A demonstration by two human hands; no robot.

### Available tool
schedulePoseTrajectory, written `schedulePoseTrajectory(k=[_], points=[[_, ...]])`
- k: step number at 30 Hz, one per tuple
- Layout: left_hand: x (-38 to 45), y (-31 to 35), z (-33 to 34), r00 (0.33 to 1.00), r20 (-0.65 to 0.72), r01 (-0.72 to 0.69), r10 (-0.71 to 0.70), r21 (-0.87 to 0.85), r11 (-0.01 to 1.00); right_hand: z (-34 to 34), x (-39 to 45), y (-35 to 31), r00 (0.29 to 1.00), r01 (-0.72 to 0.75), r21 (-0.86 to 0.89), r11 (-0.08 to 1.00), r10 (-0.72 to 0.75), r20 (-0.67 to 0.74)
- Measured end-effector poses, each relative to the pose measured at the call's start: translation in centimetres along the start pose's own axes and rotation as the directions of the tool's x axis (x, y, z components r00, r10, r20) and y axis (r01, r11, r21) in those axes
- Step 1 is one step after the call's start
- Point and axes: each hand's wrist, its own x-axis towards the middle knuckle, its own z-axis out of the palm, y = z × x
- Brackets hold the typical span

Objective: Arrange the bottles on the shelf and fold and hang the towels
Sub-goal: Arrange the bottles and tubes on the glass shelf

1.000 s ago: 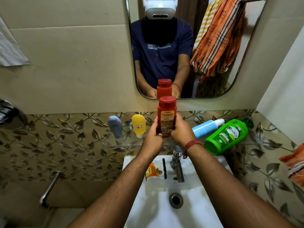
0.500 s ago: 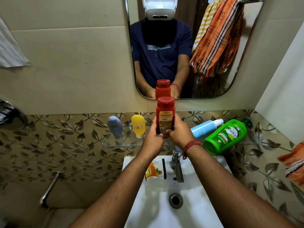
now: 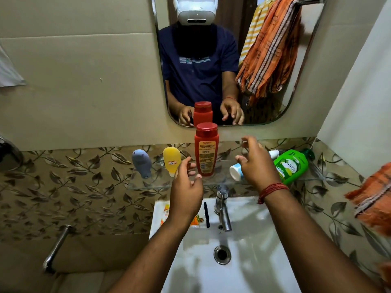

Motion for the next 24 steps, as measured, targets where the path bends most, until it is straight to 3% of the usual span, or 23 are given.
schedulePoseTrajectory(k=[2,5,10,15,19,24], points=[[-0.7,0.3,0.7,0.995,0.038,-0.098,0.096,0.056,0.994,-1.2,-0.2,1.4,0.999,0.03,-0.116,0.993,-0.034,-0.027],[-0.6,0.9,2.6,0.954,0.215,-0.238,0.208,0.123,0.963,-2.4,-0.6,2.8,0.998,0.058,-0.243,0.968,-0.065,-0.02],[1.4,2.4,6.9,0.888,0.379,-0.376,0.261,0.27,0.886,-3.2,-0.8,3.8,0.997,0.063,-0.382,0.922,-0.045,0.057],[4.1,3.7,11.1,0.868,0.49,-0.363,0.086,0.506,0.783,-3.3,-0.3,3.1,0.984,0.124,-0.527,0.841,-0.035,0.176],[5.4,3.8,12.9,0.837,0.547,-0.431,0.001,0.658,0.618,-3.1,-0.1,2.8,0.981,0.126,-0.548,0.827,-0.023,0.192],[5.6,3.8,12.5,0.855,0.519,-0.406,-0.01,0.681,0.61,-3.1,-0.3,3.5,0.983,0.128,-0.524,0.842,-0.039,0.178]])
